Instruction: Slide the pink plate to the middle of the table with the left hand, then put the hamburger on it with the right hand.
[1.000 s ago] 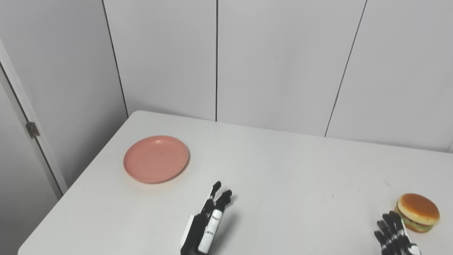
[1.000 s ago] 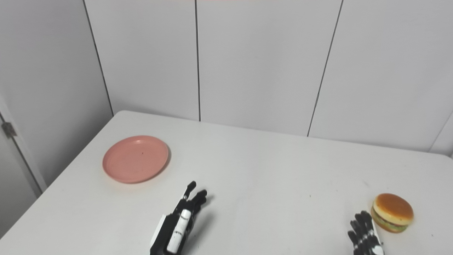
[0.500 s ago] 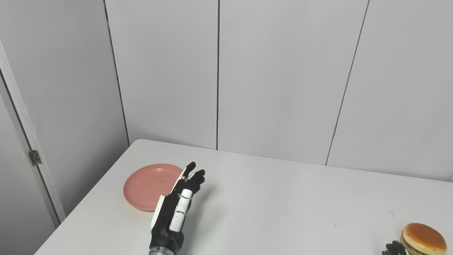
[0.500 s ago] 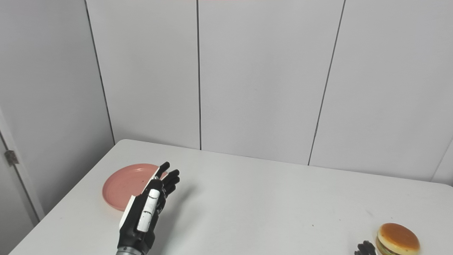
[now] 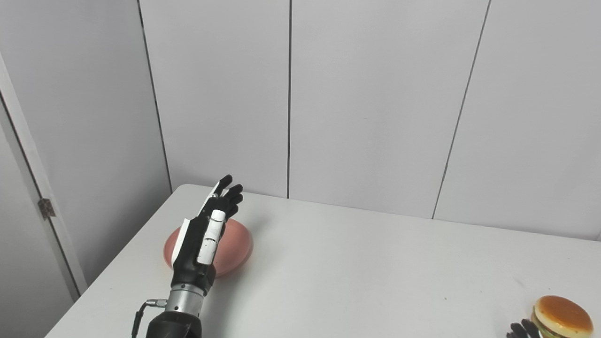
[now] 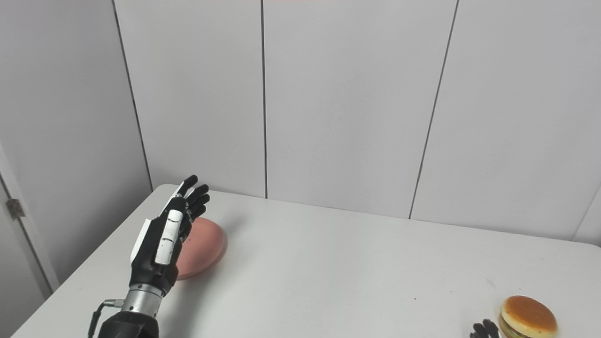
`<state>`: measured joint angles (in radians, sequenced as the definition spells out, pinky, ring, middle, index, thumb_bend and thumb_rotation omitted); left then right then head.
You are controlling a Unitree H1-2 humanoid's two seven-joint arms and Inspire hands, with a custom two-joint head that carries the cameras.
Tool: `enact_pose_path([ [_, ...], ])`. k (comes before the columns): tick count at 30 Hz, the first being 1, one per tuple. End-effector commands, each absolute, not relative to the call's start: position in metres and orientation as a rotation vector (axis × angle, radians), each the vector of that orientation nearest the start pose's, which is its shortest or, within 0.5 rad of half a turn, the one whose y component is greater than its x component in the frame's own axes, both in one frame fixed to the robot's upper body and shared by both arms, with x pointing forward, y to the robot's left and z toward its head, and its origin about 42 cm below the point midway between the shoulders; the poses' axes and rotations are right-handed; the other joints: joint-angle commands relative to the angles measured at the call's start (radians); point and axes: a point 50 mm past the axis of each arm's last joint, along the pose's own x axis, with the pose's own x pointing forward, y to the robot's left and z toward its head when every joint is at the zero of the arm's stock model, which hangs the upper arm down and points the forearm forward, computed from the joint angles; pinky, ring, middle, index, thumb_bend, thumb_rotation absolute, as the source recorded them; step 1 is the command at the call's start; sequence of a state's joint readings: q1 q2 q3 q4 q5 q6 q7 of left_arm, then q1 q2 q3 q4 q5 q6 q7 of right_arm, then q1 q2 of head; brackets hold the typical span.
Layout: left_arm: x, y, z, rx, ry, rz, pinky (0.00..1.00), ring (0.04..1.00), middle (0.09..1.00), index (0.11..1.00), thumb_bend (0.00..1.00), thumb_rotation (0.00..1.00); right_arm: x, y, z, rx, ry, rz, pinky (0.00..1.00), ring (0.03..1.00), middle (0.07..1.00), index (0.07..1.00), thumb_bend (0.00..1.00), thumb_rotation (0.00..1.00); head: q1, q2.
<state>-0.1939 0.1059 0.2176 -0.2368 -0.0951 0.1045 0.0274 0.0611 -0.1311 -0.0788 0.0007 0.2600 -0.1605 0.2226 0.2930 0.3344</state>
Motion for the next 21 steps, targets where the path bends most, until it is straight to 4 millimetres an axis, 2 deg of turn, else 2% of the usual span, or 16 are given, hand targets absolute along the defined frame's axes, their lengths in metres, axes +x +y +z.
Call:
enact_pose_path([
  [1, 0.335, 0.294, 0.243, 0.018, -0.441, 0.2, 0.94, 0.895, 0.878, 0.889, 0.8, 0.9, 0.248, -0.269, 0.069, 0.114, 0.014, 0.104, 1.0, 0.981, 0.963, 0.979, 0.88, 1.0, 0.0, 0.002],
  [6, 0.346, 0.313, 0.252, 0.068, -0.45, 0.234, 0.96, 0.921, 0.891, 0.889, 0.8, 0.92, 0.247, -0.269, 0.069, 0.112, 0.019, 0.108, 1.0, 0.976, 0.963, 0.982, 0.88, 1.0, 0.0, 0.003],
  [12, 0.361, 0.335, 0.258, 0.112, -0.446, 0.28, 0.93, 0.894, 0.862, 0.853, 0.83, 0.91, 0.247, -0.269, 0.068, 0.113, 0.019, 0.108, 1.0, 0.972, 0.959, 0.981, 0.88, 1.0, 0.001, 0.006],
  [21, 0.386, 0.37, 0.249, 0.141, -0.437, 0.335, 0.93, 0.891, 0.872, 0.863, 0.81, 0.88, 0.247, -0.267, 0.068, 0.112, 0.023, 0.114, 1.0, 0.968, 0.952, 0.98, 0.9, 1.0, -0.002, 0.011],
])
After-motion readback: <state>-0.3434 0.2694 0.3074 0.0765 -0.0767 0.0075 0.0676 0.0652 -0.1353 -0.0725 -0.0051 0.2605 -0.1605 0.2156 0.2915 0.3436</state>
